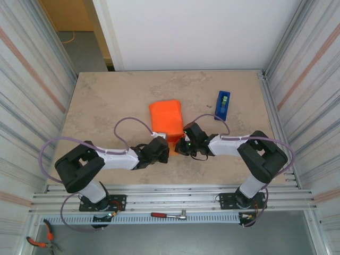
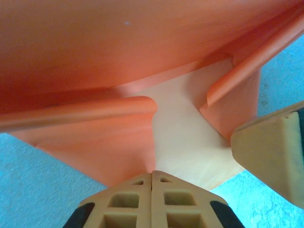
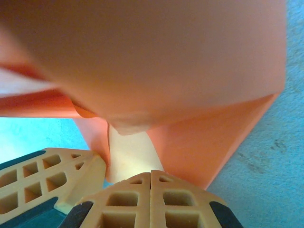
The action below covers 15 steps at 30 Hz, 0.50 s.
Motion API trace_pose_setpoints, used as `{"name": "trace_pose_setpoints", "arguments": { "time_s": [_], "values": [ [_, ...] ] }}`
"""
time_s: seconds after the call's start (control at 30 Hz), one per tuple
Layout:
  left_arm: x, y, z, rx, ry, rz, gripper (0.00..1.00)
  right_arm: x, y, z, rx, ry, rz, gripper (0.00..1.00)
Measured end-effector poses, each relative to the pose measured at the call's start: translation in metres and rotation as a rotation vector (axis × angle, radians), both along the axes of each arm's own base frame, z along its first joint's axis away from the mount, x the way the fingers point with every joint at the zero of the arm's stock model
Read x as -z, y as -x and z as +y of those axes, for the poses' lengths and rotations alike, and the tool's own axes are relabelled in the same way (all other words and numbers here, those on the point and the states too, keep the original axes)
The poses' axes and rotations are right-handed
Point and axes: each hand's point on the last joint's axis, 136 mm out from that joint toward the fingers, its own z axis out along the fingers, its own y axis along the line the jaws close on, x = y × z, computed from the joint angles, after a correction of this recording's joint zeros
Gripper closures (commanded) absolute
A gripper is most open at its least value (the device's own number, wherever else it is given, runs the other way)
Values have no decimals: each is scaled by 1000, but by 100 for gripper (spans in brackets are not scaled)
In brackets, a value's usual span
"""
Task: Wrap the gift box in paper
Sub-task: Fold the wrapping paper for the gift box.
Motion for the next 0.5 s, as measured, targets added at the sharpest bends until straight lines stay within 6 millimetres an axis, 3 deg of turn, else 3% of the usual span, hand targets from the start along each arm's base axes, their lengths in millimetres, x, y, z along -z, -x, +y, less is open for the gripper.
{"name": "trace_pose_setpoints", "arguments": {
  "time_s": [0.1,0.2,0.27,0.37,0.5],
  "values": [
    [-13,0,1,-1,15,-16,100,-2,2,-2,1,10,0,100],
    [-35,-3,0,-6,46,-52,92,-15,2,-10,26,34,-29,79],
    [-49,-5,0,-9,68,-78,84,-26,1,-17,44,58,-58,72],
    [-66,-6,1,-12,87,-110,67,-39,-1,-29,78,110,-97,54],
    [-80,-5,9,-22,88,-135,45,-43,-2,-47,118,189,-122,46]
  ]
}}
